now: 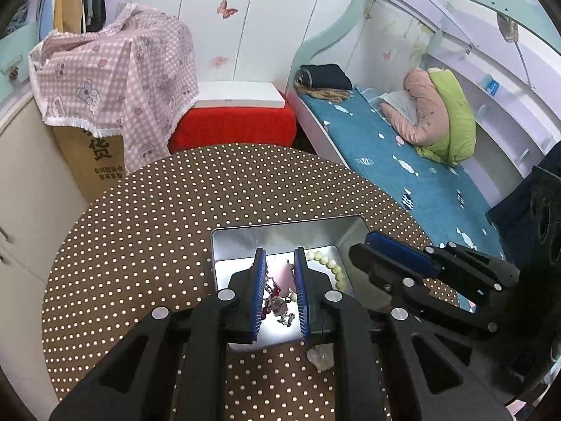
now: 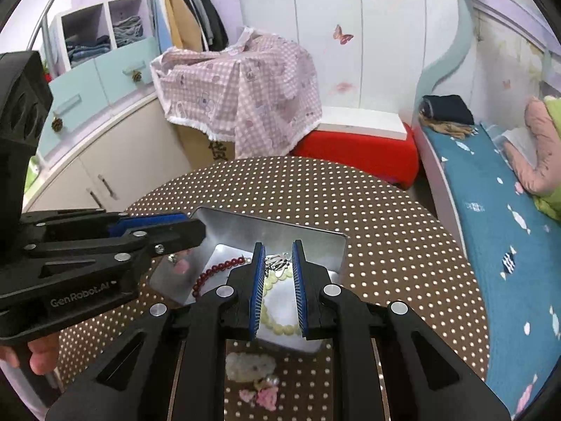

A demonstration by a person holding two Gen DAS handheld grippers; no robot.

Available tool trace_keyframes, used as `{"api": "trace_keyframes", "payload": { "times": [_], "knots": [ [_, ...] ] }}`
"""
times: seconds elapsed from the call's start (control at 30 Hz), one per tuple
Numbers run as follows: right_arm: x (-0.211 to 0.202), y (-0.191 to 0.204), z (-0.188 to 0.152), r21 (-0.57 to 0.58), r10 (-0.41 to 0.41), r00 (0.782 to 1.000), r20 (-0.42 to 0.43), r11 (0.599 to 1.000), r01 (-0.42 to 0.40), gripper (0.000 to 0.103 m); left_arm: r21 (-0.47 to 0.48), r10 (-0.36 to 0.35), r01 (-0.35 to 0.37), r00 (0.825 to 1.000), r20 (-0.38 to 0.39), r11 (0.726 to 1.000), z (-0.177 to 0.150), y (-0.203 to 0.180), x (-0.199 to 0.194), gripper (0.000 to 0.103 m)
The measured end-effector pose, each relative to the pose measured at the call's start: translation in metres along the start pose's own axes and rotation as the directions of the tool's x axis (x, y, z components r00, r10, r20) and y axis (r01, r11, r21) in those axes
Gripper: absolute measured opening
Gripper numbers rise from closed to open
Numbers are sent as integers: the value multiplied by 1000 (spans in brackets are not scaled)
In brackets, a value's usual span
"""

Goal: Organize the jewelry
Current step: 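Carry both held charms over the tin box, then open both tools to drop the charms into the tin box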

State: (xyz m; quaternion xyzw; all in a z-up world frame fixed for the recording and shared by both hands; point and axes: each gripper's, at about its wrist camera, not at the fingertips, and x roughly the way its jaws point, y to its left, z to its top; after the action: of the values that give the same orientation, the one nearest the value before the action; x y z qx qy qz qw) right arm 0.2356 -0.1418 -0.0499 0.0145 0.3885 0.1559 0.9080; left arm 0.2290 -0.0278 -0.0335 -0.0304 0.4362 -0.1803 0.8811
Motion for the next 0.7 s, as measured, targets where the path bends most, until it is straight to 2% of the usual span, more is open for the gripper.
{"api": "trace_keyframes", "payload": {
  "times": [0.23, 0.27, 0.3, 0.37, 0.43, 0.7],
  "knots": [
    [7, -2, 2, 0, 32, 999, 12, 1000, -32, 19, -8, 26, -26, 999, -20, 1000, 3, 8, 11, 16],
    [7, -2, 3, -2, 33, 999, 10, 999, -33, 21, -11, 27, -27, 999, -22, 1000, 4, 10, 11, 17],
    [7, -2, 3, -3, 36, 999, 8, 999, -36, 23, -11, 29, -29, 999, -24, 1000, 3, 10, 11, 24],
    [5, -4, 2, -5, 25, 1000, 15, 1000, -25, 52, -16, 45, -46, 999, -16, 999, 3, 13, 9, 35],
    [1, -8, 2, 9, -13, 999, 36, 1000, 12, 63, -24, 54, -54, 998, -12, 998, 1, 17, 8, 36],
    [1, -12, 1, 31, -4, 1000, 26, 1000, 4, 63, -40, 53, -53, 999, -15, 998, -2, 21, 3, 36]
  ]
}}
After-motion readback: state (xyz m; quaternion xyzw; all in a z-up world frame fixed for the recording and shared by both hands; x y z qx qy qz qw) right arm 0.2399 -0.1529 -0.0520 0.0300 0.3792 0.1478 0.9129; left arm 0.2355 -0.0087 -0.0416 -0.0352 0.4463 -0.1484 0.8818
